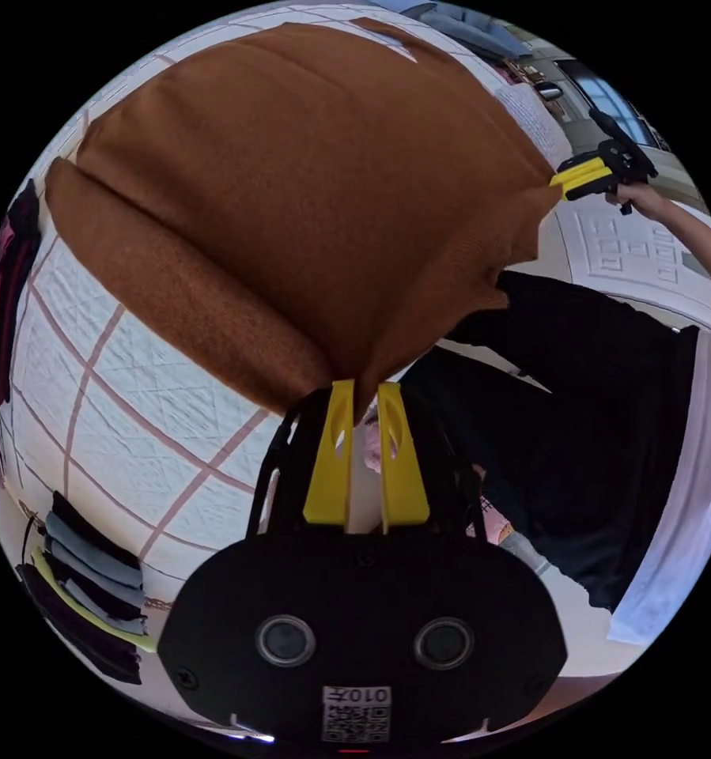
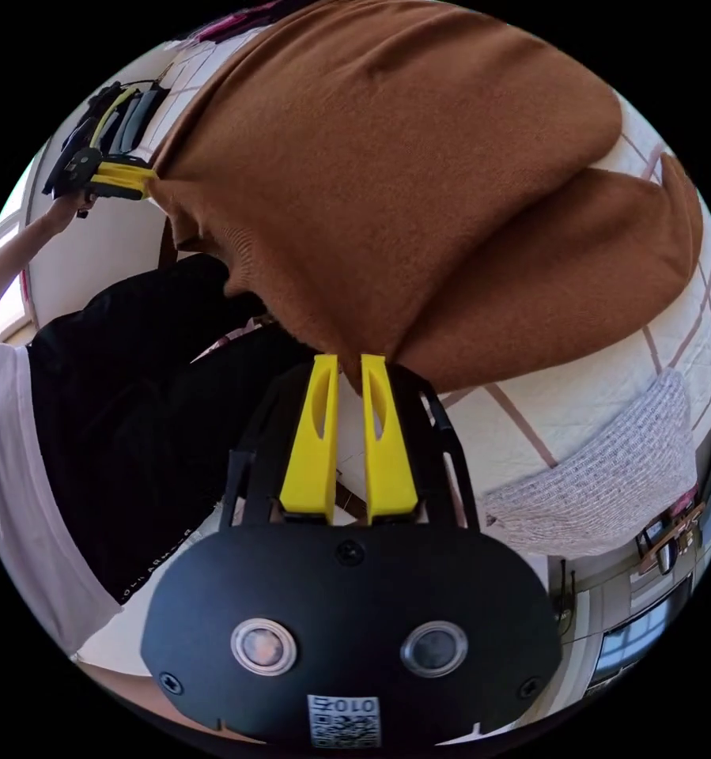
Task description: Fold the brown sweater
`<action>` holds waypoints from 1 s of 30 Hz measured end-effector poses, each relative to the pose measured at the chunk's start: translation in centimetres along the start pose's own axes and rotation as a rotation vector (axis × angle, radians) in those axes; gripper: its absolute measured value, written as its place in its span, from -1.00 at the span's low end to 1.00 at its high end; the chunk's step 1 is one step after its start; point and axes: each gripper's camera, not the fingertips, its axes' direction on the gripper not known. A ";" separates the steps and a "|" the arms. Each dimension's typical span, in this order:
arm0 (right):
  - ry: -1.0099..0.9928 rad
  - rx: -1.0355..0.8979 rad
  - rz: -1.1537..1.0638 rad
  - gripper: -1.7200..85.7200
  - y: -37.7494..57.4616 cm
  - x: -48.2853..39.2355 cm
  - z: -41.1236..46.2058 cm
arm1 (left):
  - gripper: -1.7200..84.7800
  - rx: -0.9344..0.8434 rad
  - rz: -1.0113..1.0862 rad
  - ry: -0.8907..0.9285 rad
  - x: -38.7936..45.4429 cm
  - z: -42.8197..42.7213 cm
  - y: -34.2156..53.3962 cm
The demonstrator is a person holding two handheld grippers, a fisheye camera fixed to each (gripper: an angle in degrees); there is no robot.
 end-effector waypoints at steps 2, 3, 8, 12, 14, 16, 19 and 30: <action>-0.008 -0.009 0.002 -0.84 -0.6 0.0 -1.0 | -0.82 -0.047 0.008 -0.013 0.7 0.7 -1.4; -0.012 0.001 -0.005 -0.83 -0.9 0.0 -1.9 | -0.81 -0.057 0.012 -0.019 0.9 0.8 -1.7; 0.011 -0.044 -0.030 -0.78 -1.5 0.6 -3.2 | -0.74 -0.066 -0.036 0.000 0.5 2.0 -1.5; -0.073 -0.048 0.016 -0.76 -1.3 1.7 -3.7 | -0.71 0.008 -0.084 0.138 -0.2 2.8 -0.2; -0.107 -0.017 0.059 -0.77 -0.6 2.0 -4.3 | -0.71 0.050 -0.142 0.256 -0.6 3.5 1.3; -0.193 0.044 0.165 -0.79 0.8 3.1 -4.6 | -0.71 0.080 -0.210 0.326 -0.9 4.3 2.8; -0.393 0.080 0.376 -0.84 3.7 5.2 -4.0 | -0.71 0.200 -0.376 0.362 -2.5 4.5 5.5; -0.243 0.408 0.238 -0.89 5.8 1.2 -12.6 | -0.71 0.658 -0.787 0.095 -15.7 -2.6 3.1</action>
